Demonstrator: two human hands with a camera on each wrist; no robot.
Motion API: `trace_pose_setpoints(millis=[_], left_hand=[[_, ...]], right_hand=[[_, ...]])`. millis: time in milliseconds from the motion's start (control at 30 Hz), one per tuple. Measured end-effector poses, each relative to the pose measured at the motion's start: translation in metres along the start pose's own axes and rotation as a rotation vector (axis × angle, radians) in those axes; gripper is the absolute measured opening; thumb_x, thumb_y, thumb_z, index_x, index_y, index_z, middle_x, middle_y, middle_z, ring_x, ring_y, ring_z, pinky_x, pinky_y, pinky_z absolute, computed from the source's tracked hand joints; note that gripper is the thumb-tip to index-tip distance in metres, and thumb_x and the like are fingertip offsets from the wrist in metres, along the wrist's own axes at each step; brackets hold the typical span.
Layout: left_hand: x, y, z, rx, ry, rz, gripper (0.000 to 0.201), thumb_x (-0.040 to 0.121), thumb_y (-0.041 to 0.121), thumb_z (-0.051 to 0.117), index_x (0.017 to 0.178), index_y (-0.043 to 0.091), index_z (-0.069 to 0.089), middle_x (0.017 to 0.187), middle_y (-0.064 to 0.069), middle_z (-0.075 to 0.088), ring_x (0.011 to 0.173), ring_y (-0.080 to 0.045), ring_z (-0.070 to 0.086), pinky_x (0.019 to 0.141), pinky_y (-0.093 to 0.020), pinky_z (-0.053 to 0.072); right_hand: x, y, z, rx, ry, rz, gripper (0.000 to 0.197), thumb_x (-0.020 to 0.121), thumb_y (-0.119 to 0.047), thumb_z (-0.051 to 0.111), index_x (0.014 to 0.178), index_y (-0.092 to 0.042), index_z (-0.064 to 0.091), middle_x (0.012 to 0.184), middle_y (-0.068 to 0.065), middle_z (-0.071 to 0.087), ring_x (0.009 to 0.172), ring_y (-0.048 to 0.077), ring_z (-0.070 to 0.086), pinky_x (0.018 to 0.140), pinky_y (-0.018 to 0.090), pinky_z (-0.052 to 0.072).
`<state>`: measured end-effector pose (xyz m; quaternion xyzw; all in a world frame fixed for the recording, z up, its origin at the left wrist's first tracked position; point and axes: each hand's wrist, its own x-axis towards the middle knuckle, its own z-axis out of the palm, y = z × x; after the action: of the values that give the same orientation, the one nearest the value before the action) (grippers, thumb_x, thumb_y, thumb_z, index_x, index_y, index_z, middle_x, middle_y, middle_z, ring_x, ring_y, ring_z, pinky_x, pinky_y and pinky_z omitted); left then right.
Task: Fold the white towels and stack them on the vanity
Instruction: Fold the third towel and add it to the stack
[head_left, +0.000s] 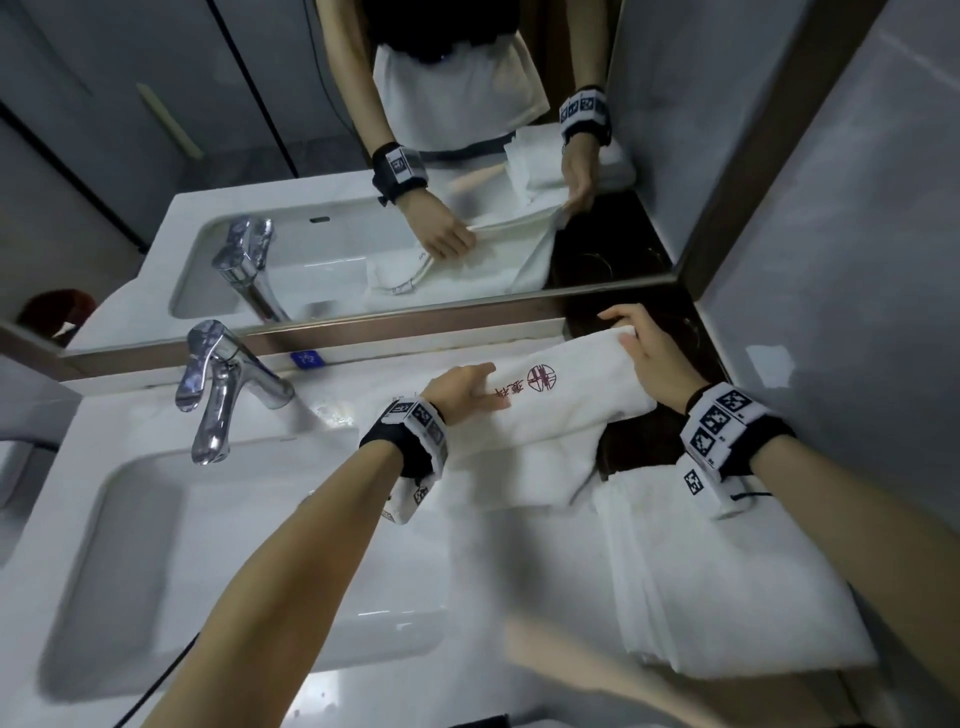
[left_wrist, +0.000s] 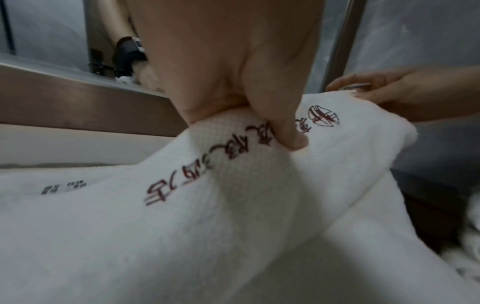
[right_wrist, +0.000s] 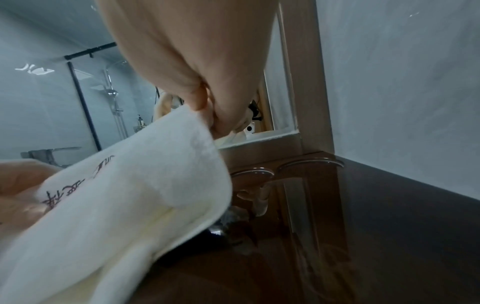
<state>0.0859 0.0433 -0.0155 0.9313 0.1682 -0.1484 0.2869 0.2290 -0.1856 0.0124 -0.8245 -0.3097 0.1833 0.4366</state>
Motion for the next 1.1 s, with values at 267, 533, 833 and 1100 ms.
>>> trace_pose_setpoints(millis=[267,533,833,1100], left_hand=[[0.004,-0.027,-0.013,0.114,0.121,-0.077,0.04,0.077,0.049,0.069,0.09,0.013,0.059,0.103,-0.009,0.065,0.1,-0.028,0.057,0.071,-0.032,0.036],[-0.025,-0.116,-0.014,0.247,-0.024,-0.285,0.046,0.078,0.063,0.058,0.093,0.019,0.056,0.106,-0.004,0.063,0.112,-0.025,0.046,0.088,-0.039,0.035],[-0.048,-0.157,-0.002,-0.115,0.057,-0.483,0.048,0.072,0.041,0.077,0.105,0.009,0.065,0.098,-0.004,0.06,0.096,-0.024,0.057,0.086,-0.03,0.044],[-0.072,-0.16,0.022,-0.769,0.45,-0.46,0.019,0.094,0.024,0.054,0.097,0.005,0.054,0.092,-0.012,0.057,0.09,-0.022,0.052,0.08,-0.036,0.042]], right_hand=[[0.022,0.005,0.007,0.036,0.175,0.095,0.03,0.096,-0.013,0.044,0.126,-0.014,0.045,0.094,0.01,0.06,0.086,0.018,0.054,0.081,0.033,0.039],[0.012,0.036,0.001,0.182,-0.106,0.474,0.047,0.083,-0.046,0.065,0.117,-0.013,0.064,0.116,0.002,0.066,0.108,0.012,0.057,0.102,0.027,0.04],[0.004,0.027,-0.001,0.203,-0.23,0.389,0.011,0.086,-0.027,0.065,0.089,-0.017,0.068,0.096,0.0,0.069,0.096,0.014,0.062,0.082,0.022,0.045],[0.004,0.012,0.003,0.251,-0.047,0.158,0.011,0.091,-0.025,0.059,0.082,-0.019,0.056,0.089,0.006,0.057,0.086,0.016,0.053,0.082,0.032,0.04]])
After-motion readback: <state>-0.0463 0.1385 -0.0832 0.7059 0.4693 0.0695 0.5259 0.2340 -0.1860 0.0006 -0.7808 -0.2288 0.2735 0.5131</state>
